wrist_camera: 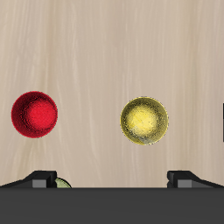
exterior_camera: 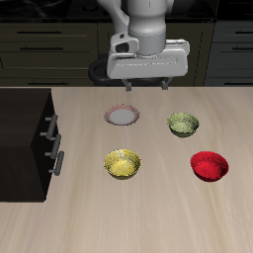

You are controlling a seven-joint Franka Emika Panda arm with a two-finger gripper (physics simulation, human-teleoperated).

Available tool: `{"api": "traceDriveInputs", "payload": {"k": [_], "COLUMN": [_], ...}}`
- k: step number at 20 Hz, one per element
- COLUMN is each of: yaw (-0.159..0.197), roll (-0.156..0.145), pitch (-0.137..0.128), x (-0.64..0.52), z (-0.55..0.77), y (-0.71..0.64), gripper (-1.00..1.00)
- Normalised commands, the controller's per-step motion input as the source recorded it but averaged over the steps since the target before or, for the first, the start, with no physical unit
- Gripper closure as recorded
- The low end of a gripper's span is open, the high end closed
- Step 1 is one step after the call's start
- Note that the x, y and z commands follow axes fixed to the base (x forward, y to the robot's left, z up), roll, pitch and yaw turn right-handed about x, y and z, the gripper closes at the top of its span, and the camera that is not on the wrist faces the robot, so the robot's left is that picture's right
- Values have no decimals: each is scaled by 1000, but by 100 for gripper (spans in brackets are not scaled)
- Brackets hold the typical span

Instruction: Open the top drawer of the wooden cabinet

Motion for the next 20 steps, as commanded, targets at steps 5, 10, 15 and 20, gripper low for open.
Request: {"api": "traceDriveInputs", "payload": {"k": [5,10,15,20], "yaw": [24,11,-29,-4], "roll": [-20,16,-8,-10], "pitch": [-1,-18,7,9], "x": [193,178,129,61], "z": [-40,43,-13,-55], "y": [-31,30,-8,-13], "gripper": [-100,-100,-100,-100]}}
